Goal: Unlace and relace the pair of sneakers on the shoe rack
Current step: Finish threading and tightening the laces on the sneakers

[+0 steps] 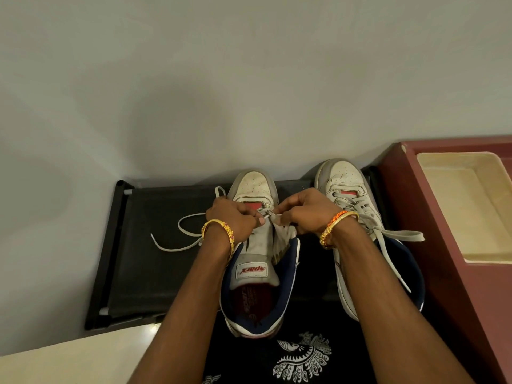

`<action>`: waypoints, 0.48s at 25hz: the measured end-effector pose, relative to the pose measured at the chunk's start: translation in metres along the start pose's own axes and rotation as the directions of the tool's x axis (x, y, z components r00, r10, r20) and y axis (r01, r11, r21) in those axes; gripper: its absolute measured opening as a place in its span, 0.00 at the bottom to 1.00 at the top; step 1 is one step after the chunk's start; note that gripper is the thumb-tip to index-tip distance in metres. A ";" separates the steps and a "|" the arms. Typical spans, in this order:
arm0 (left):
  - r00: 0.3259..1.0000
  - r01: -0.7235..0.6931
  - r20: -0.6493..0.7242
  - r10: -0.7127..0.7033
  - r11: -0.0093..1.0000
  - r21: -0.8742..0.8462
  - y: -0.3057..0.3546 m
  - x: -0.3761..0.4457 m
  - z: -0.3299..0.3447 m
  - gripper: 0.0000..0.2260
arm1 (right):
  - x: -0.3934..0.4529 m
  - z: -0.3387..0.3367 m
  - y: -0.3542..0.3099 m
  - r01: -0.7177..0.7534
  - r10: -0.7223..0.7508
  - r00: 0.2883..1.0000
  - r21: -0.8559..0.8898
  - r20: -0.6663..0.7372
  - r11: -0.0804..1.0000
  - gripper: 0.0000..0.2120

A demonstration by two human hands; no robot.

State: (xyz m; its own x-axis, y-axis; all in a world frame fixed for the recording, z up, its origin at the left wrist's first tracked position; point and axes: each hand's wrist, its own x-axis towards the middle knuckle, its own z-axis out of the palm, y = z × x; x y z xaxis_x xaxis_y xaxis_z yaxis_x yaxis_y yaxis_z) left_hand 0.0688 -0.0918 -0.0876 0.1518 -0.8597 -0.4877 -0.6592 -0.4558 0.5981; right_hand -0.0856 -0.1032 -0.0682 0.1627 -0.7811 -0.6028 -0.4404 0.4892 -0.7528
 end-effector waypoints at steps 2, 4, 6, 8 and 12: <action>1.000 0.001 0.006 -0.001 0.999 0.045 0.001 -0.002 -0.002 0.08 | 0.000 0.000 0.000 -0.015 0.015 1.000 0.042 0.007 0.999 0.09; 1.000 0.017 0.008 -0.018 0.996 0.091 0.001 -0.002 -0.004 0.06 | -0.001 0.000 0.000 -0.025 0.024 1.000 0.078 0.019 0.997 0.09; 1.000 0.027 0.013 -0.029 0.994 0.106 0.002 -0.002 -0.005 0.03 | -0.002 0.000 0.000 -0.038 0.034 0.999 0.109 0.037 0.993 0.08; 0.999 0.007 0.030 -0.011 0.993 0.119 0.000 0.000 -0.005 0.07 | -0.001 -0.001 0.000 -0.041 0.035 0.998 0.123 0.050 0.992 0.07; 0.999 -0.016 0.041 0.009 0.985 0.170 -0.002 0.004 -0.005 0.03 | 0.000 -0.001 -0.001 -0.036 0.030 0.997 0.106 0.067 0.994 0.07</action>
State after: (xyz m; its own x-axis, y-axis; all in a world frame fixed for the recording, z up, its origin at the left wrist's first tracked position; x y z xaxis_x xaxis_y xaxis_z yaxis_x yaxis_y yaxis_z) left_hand 0.0745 -0.0958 -0.0877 0.1153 -0.8537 -0.5079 -0.7772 -0.3960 0.4891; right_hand -0.0861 -0.1041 -0.0667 0.2082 -0.7387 -0.6410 -0.3501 0.5557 -0.7541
